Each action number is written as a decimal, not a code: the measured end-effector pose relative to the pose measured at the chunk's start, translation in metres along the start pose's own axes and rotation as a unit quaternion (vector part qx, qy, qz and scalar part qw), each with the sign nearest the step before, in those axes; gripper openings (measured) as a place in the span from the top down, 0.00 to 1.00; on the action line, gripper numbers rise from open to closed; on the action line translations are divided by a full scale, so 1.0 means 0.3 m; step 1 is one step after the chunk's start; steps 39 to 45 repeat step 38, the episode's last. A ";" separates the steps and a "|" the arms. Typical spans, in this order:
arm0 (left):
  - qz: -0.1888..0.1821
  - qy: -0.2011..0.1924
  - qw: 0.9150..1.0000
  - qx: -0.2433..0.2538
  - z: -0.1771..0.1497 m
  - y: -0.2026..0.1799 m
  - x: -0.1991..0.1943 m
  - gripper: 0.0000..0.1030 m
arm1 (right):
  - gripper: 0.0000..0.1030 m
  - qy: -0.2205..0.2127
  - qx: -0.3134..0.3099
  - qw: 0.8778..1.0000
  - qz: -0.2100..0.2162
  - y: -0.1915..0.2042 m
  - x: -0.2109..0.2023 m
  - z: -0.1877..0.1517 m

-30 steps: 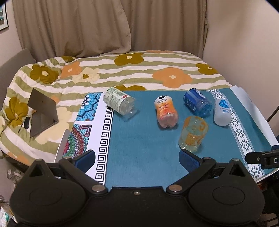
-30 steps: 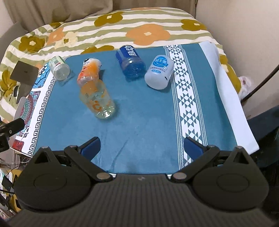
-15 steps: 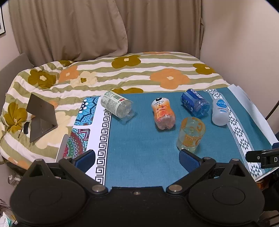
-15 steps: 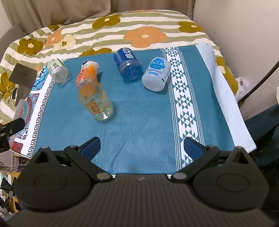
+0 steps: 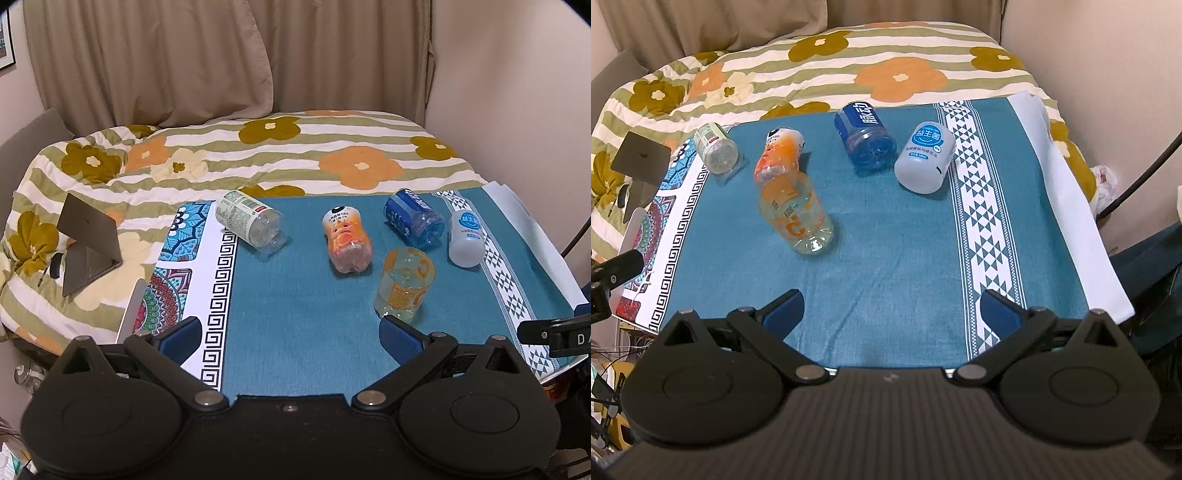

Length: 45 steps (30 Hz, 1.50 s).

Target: Flip cup upright

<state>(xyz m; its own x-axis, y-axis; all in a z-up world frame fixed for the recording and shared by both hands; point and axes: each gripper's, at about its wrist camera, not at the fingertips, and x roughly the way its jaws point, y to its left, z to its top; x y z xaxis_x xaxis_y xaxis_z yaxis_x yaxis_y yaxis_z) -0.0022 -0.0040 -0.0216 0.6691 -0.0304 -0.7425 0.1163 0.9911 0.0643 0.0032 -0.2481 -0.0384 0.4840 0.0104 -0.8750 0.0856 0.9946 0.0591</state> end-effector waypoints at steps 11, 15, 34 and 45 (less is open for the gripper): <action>-0.001 -0.001 1.000 0.000 -0.001 0.002 0.001 0.00 | 0.00 -0.001 0.000 1.000 -0.001 0.004 -0.002 -0.001; 0.000 -0.001 1.000 0.001 0.000 0.002 0.001 0.00 | 0.00 -0.002 -0.002 1.000 -0.003 0.008 -0.003 -0.001; 0.007 0.002 1.000 -0.015 0.019 0.020 0.014 0.00 | 0.00 -0.005 -0.007 1.000 -0.004 0.017 -0.007 0.011; 0.018 -0.006 1.000 -0.014 0.028 0.023 0.014 0.00 | 0.00 -0.009 -0.018 1.000 0.003 0.026 0.001 0.039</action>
